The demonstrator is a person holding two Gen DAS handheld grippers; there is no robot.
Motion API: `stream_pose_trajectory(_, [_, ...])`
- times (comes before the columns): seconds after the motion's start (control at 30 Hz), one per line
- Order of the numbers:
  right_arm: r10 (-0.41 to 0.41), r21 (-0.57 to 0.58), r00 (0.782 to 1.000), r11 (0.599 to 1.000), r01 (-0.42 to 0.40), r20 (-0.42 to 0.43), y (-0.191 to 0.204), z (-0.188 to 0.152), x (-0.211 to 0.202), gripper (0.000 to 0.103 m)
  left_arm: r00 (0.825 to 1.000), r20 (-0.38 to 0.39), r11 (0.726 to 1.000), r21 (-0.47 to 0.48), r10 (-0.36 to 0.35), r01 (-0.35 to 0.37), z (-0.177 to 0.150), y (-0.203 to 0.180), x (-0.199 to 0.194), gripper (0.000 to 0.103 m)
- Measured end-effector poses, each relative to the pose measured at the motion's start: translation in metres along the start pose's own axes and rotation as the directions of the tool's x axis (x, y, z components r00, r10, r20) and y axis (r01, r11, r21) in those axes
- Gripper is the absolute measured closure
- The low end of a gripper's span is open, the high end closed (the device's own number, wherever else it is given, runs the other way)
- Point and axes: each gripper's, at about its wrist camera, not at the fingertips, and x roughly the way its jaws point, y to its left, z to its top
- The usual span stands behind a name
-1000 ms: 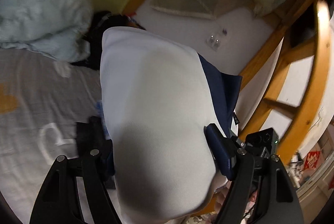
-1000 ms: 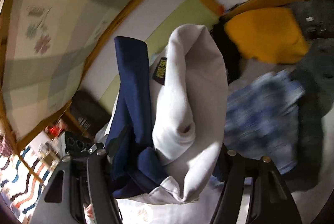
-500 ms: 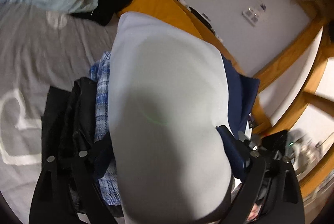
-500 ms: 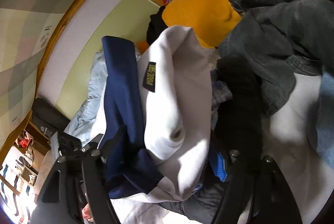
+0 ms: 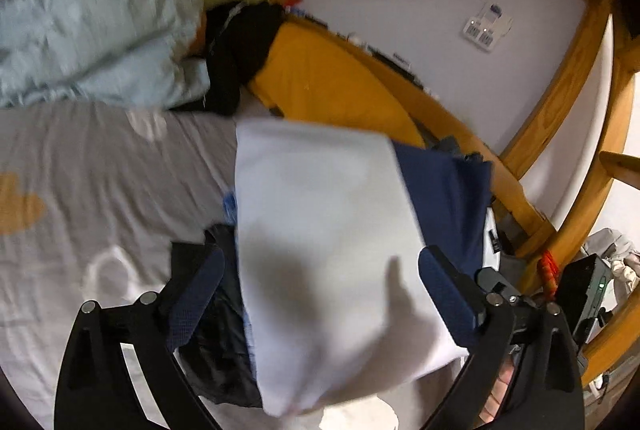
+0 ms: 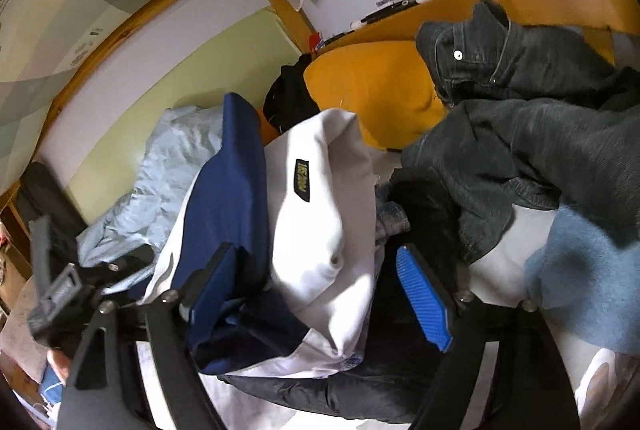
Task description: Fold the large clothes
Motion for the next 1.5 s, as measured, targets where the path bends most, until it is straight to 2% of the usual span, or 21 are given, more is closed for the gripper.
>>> stream_pose_trajectory(0.13, [-0.044, -0.031, 0.998, 0.998, 0.045, 0.04, 0.01, -0.002, -0.01, 0.022, 0.994, 0.084, 0.995, 0.07, 0.068, -0.074, -0.001, -0.008, -0.028, 0.006])
stream_pose_trajectory(0.23, [-0.089, -0.07, 0.99, 0.993, 0.097, 0.11, 0.022, -0.003, -0.024, 0.017, 0.979, 0.16, 0.981, 0.13, 0.124, -0.146, -0.006, -0.017, -0.046, 0.005])
stream_pose_trajectory(0.33, [-0.094, -0.108, 0.983, 0.988, 0.112, 0.157, 0.036, -0.005, -0.036, 0.012, 0.95, 0.259, 0.958, 0.18, 0.174, -0.225, -0.015, -0.025, -0.068, 0.003])
stream_pose_trajectory(0.4, [-0.094, -0.137, 0.973, 0.983, 0.125, 0.21, 0.049, -0.009, -0.046, 0.001, 0.925, 0.326, 0.946, 0.185, 0.196, -0.266, -0.025, -0.024, -0.085, 0.0])
stream_pose_trajectory(0.47, [-0.084, -0.176, 0.954, 0.974, 0.139, 0.289, 0.066, -0.02, -0.059, 0.0, 0.893, 0.386, 0.93, 0.184, 0.231, -0.32, -0.039, -0.019, -0.101, 0.0])
stream_pose_trajectory(0.5, [-0.072, -0.207, 0.944, 0.967, 0.145, 0.323, 0.075, -0.028, -0.065, 0.0, 0.886, 0.397, 0.92, 0.199, 0.24, -0.338, -0.045, -0.016, -0.105, 0.0])
stream_pose_trajectory(0.57, [-0.048, -0.271, 0.934, 0.951, 0.151, 0.355, 0.09, -0.047, -0.069, 0.0, 0.87, 0.413, 0.892, 0.235, 0.269, -0.387, -0.062, -0.004, -0.111, 0.0])
stream_pose_trajectory(0.67, [-0.055, -0.289, 0.918, 0.94, 0.18, 0.393, 0.102, -0.081, -0.067, 0.0, 0.837, 0.454, 0.842, 0.28, 0.307, -0.461, -0.089, 0.013, -0.123, 0.0])
stream_pose_trajectory(0.7, [-0.06, -0.299, 0.917, 0.935, 0.19, 0.395, 0.105, -0.093, -0.064, 0.0, 0.833, 0.462, 0.837, 0.288, 0.305, -0.466, -0.099, 0.018, -0.128, 0.0])
stream_pose_trajectory(0.77, [-0.075, -0.318, 0.924, 0.926, 0.205, 0.376, 0.112, -0.112, -0.059, 0.0, 0.836, 0.46, 0.849, 0.272, 0.299, -0.453, -0.113, 0.031, -0.137, 0.0])
stream_pose_trajectory(0.83, [-0.106, -0.33, 0.935, 0.917, 0.224, 0.339, 0.114, -0.134, -0.053, 0.0, 0.831, 0.458, 0.862, 0.23, 0.315, -0.453, -0.126, 0.046, -0.143, 0.0])
stream_pose_trajectory(0.9, [-0.133, -0.316, 0.935, 0.917, 0.241, 0.328, 0.112, -0.152, -0.05, 0.0, 0.846, 0.436, 0.874, 0.222, 0.308, -0.433, -0.138, 0.059, -0.143, 0.0])
stream_pose_trajectory(0.93, [-0.146, -0.308, 0.934, 0.918, 0.251, 0.326, 0.111, -0.163, -0.048, 0.0, 0.847, 0.427, 0.869, 0.229, 0.316, -0.439, -0.143, 0.064, -0.141, 0.0])
stream_pose_trajectory(1.03, [-0.123, -0.297, 0.944, 0.93, 0.218, 0.308, 0.113, -0.177, -0.039, 0.0, 0.832, 0.433, 0.835, 0.26, 0.348, -0.484, -0.16, 0.074, -0.137, 0.0])
stream_pose_trajectory(1.13, [-0.093, -0.305, 0.945, 0.933, 0.193, 0.313, 0.12, -0.185, -0.03, 0.0, 0.824, 0.438, 0.828, 0.259, 0.359, -0.498, -0.171, 0.087, -0.135, 0.0])
stream_pose_trajectory(1.2, [-0.084, -0.31, 0.935, 0.93, 0.198, 0.344, 0.124, -0.194, -0.024, 0.0, 0.81, 0.454, 0.821, 0.248, 0.371, -0.515, -0.177, 0.096, -0.134, 0.0])
stream_pose_trajectory(1.27, [-0.106, -0.304, 0.914, 0.923, 0.237, 0.392, 0.127, -0.205, -0.017, 0.0, 0.78, 0.478, 0.797, 0.234, 0.405, -0.557, -0.184, 0.104, -0.129, 0.0])
stream_pose_trajectory(1.3, [-0.121, -0.305, 0.907, 0.917, 0.258, 0.404, 0.129, -0.209, -0.012, 0.0, 0.78, 0.463, 0.794, 0.227, 0.421, -0.564, -0.186, 0.109, -0.125, 0.0])
stream_pose_trajectory(1.33, [-0.134, -0.325, 0.908, 0.905, 0.276, 0.397, 0.132, -0.215, -0.003, 0.0, 0.791, 0.444, 0.805, 0.219, 0.421, -0.551, -0.184, 0.113, -0.123, 0.0])
stream_pose_trajectory(1.43, [-0.139, -0.399, 0.924, 0.872, 0.285, 0.357, 0.144, -0.219, 0.01, 0.0, 0.789, 0.443, 0.825, 0.17, 0.425, -0.54, -0.18, 0.123, -0.127, 0.0])
stream_pose_trajectory(1.5, [-0.13, -0.415, 0.918, 0.862, 0.292, 0.375, 0.147, -0.223, 0.008, 0.0, 0.791, 0.453, 0.835, 0.16, 0.411, -0.526, -0.181, 0.124, -0.132, 0.0])
